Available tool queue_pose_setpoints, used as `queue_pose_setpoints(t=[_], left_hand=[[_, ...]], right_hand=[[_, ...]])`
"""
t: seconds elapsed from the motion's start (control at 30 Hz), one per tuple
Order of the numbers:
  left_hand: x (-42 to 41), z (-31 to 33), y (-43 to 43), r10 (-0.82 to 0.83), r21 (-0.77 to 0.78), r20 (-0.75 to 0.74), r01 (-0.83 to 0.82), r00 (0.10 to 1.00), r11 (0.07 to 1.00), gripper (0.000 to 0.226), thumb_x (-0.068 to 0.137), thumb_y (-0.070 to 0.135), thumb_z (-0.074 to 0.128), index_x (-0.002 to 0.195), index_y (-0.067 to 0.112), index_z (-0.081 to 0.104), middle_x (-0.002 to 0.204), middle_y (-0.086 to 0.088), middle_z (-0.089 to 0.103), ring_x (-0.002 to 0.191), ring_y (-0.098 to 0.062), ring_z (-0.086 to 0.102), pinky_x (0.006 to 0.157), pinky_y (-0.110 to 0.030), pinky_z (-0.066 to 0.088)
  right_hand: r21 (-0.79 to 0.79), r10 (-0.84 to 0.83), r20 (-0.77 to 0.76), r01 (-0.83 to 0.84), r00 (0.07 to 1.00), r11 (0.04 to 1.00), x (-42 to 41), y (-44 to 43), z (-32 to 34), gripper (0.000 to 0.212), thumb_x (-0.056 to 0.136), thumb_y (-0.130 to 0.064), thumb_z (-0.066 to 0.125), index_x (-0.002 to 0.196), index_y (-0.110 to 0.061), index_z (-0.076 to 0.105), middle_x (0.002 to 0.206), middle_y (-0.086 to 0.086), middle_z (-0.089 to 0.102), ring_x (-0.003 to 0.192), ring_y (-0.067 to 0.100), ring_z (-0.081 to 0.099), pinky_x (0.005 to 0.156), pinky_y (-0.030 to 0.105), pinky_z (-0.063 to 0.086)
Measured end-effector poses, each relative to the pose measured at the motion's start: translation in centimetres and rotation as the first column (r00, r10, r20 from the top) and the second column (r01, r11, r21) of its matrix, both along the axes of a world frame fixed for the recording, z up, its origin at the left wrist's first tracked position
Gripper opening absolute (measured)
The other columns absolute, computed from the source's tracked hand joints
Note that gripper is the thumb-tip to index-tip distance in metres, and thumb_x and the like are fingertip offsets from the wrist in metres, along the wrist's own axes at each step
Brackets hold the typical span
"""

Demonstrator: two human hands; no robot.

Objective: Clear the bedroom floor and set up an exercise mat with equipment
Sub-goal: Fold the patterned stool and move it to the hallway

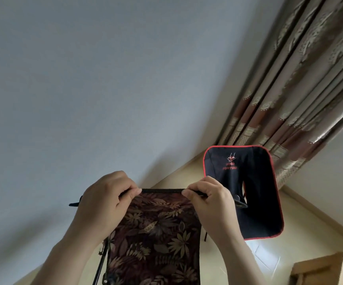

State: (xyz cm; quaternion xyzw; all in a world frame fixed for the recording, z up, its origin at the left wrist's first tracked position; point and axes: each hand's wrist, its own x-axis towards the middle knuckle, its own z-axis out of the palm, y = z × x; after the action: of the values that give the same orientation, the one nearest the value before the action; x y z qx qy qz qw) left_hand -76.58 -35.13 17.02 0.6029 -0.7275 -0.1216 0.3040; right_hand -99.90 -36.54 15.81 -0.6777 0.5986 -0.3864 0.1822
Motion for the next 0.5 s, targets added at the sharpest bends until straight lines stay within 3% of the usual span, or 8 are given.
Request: queue_pose_setpoints(t=[0.3, 0.5], left_hand=[[-1.6, 1.1, 9.0, 0.258, 0.035, -0.160, -0.256, 0.953, 0.966, 0.021, 0.086, 0.024, 0.066, 0.068, 0.035, 0.059, 0.071, 0.013, 0.056, 0.068, -0.008, 0.057, 0.057, -0.020, 0.042], [2.2, 1.6, 16.5, 0.416, 0.010, -0.141, -0.419, 0.899, 0.908, 0.014, 0.086, 0.024, 0.065, 0.072, 0.029, 0.065, 0.072, 0.015, 0.056, 0.076, -0.006, 0.057, 0.056, -0.012, 0.035]], right_hand=[[-0.048, 0.226, -0.061, -0.229, 0.972, 0.972, 0.0, 2.9, 2.7, 0.010, 0.078, -0.025, 0.076, 0.070, -0.024, 0.071, 0.074, -0.011, 0.061, 0.077, 0.007, 0.059, 0.067, 0.034, 0.048], [-0.065, 0.401, -0.081, -0.407, 0.912, 0.911, 5.3, 6.7, 3.7, 0.010, 0.079, -0.025, 0.077, 0.070, -0.024, 0.072, 0.074, -0.016, 0.061, 0.072, 0.004, 0.059, 0.061, 0.026, 0.045]])
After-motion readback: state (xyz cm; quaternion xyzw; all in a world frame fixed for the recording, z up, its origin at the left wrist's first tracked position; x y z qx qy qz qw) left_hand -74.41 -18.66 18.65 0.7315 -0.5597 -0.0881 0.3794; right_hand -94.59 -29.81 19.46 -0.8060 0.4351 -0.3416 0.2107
